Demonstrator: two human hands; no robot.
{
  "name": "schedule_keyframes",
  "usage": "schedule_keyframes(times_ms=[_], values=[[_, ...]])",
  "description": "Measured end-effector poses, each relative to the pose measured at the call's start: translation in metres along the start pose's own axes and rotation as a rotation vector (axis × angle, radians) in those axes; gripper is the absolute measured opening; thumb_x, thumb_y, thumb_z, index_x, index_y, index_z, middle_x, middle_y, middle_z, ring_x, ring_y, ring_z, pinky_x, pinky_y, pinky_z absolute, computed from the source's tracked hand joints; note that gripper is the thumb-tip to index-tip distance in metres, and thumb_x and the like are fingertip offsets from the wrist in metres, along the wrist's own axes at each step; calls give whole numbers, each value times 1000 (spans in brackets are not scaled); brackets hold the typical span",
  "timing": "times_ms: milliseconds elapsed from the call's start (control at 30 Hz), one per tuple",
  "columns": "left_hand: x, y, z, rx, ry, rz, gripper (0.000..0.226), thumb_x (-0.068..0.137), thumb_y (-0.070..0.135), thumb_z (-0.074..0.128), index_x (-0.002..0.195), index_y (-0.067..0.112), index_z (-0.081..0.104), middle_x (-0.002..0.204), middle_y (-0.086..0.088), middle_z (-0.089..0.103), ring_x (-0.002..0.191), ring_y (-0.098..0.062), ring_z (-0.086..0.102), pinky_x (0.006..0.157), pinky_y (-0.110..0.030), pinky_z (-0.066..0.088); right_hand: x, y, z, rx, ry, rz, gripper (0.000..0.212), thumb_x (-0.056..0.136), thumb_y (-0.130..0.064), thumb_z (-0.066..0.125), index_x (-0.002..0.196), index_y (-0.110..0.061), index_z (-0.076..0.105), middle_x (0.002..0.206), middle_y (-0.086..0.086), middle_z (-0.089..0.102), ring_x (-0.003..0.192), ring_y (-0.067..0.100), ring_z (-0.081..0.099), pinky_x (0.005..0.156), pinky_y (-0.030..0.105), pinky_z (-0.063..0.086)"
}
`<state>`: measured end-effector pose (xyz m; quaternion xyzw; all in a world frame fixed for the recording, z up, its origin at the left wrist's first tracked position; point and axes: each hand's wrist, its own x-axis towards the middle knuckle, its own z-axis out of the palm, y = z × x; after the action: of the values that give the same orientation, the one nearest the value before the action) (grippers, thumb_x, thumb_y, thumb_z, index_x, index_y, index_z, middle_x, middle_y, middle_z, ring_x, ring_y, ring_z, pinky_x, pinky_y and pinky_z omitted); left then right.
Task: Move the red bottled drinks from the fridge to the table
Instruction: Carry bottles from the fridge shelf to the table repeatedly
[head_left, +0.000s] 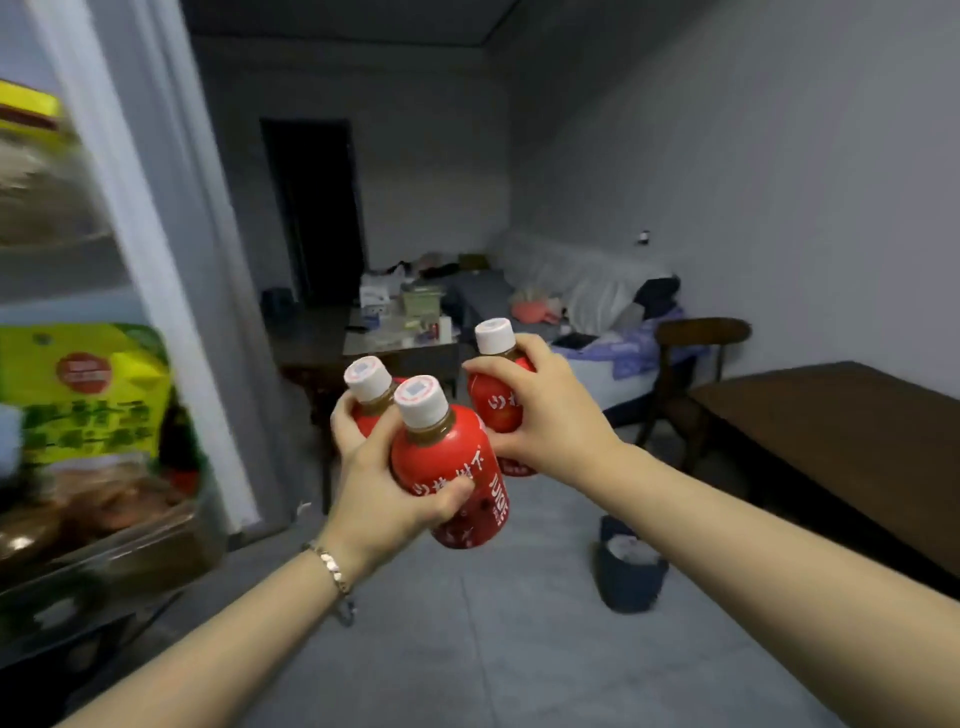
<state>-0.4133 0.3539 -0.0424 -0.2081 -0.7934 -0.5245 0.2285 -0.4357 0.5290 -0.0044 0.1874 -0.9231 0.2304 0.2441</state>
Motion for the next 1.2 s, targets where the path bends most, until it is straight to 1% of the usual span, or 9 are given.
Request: schedule_keyframes(times_ms=[100,233,433,533,667,733,800,1000,1200], values=[[23,10,101,-97,-72,7,70,36,57,63,102,51,41,137,0,16,125,-11,30,101,-16,27,-26,86,-41,-70,22,137,64,74,-37,75,132,-34,49,139,1,34,119,30,40,100,40,42],[46,31,238,-234,-208,7,74,36,58,62,106,44,42,134,4,15,114,8,23,82,14,18,-66,201,-95,-163,26,298,64,76,-36,74,134,-34,46,144,1,29,121,30,37,99,41,43],[87,51,416,-365,-444,32,79,35,58,64,109,39,44,134,8,12,112,10,31,78,14,23,-111,351,-155,-240,36,554,63,79,-40,70,136,-34,43,144,0,26,121,27,35,96,39,45],[108,53,491,-401,-535,72,71,36,58,65,102,47,41,135,6,13,104,29,29,76,13,25,-127,417,-171,-278,59,653,63,79,-43,69,136,-36,42,145,-1,25,123,26,34,96,38,45],[147,41,608,-391,-672,104,68,37,61,66,100,51,42,143,6,10,117,2,31,97,-11,31,-141,516,-192,-348,79,794,63,80,-43,69,137,-36,41,145,-1,24,124,25,33,94,36,45],[169,38,663,-395,-752,141,67,38,61,67,100,52,42,139,14,9,112,13,31,92,-1,28,-141,562,-202,-367,103,867,63,80,-43,68,137,-36,41,146,-1,24,124,24,33,92,36,46],[191,39,715,-392,-837,179,66,39,60,67,99,54,42,137,15,8,111,9,32,85,6,23,-141,605,-212,-382,115,944,64,81,-45,67,137,-37,40,147,-1,24,126,24,32,94,37,46],[225,46,862,-396,-960,210,76,41,64,64,111,43,43,144,1,11,122,-4,26,93,-3,23,-167,727,-238,-372,206,1166,64,82,-43,67,138,-37,38,148,-2,23,129,24,31,100,37,45],[225,41,1009,-355,-1037,182,64,42,64,64,100,56,40,143,0,11,124,-6,26,104,-19,24,-213,860,-254,-352,184,1276,63,83,-39,66,139,-39,36,147,-2,22,128,23,31,96,36,48]])
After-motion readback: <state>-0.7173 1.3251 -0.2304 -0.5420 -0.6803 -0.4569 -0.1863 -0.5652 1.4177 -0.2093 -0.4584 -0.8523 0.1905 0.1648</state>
